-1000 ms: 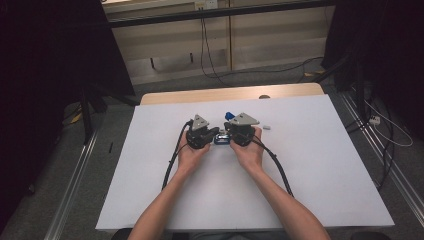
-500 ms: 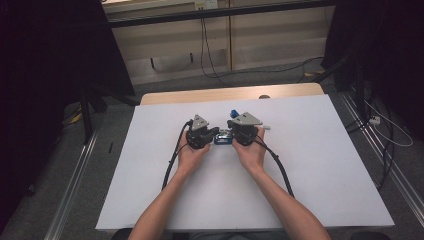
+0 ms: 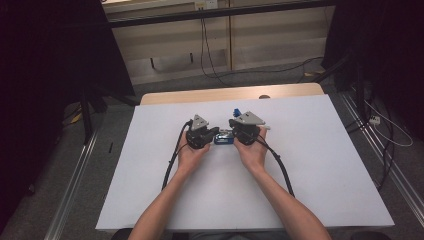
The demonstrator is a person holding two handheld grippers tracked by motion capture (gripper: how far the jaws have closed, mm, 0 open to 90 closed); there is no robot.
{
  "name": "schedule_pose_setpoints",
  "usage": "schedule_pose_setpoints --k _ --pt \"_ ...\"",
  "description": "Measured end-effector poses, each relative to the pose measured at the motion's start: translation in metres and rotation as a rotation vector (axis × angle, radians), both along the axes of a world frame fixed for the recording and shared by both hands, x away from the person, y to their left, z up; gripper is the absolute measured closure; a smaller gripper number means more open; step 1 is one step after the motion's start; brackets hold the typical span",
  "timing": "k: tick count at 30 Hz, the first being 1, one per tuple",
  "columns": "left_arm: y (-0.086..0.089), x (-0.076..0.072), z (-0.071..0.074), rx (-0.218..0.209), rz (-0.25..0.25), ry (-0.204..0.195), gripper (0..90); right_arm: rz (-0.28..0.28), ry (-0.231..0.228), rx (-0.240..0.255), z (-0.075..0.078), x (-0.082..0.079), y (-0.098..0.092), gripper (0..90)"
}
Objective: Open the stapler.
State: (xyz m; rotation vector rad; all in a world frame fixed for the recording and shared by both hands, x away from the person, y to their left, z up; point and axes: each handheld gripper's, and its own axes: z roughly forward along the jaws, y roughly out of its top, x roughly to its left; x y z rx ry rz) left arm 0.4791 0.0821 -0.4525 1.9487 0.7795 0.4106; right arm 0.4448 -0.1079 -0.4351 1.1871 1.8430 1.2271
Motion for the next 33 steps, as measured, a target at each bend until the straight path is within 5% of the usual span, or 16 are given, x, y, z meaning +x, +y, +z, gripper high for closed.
schedule_pose_setpoints --k 33 --pt "-0.001 -0.001 0.000 0.014 0.001 -0.005 90.0 -0.018 -0.029 0.004 0.008 -0.001 -0.014 90.0"
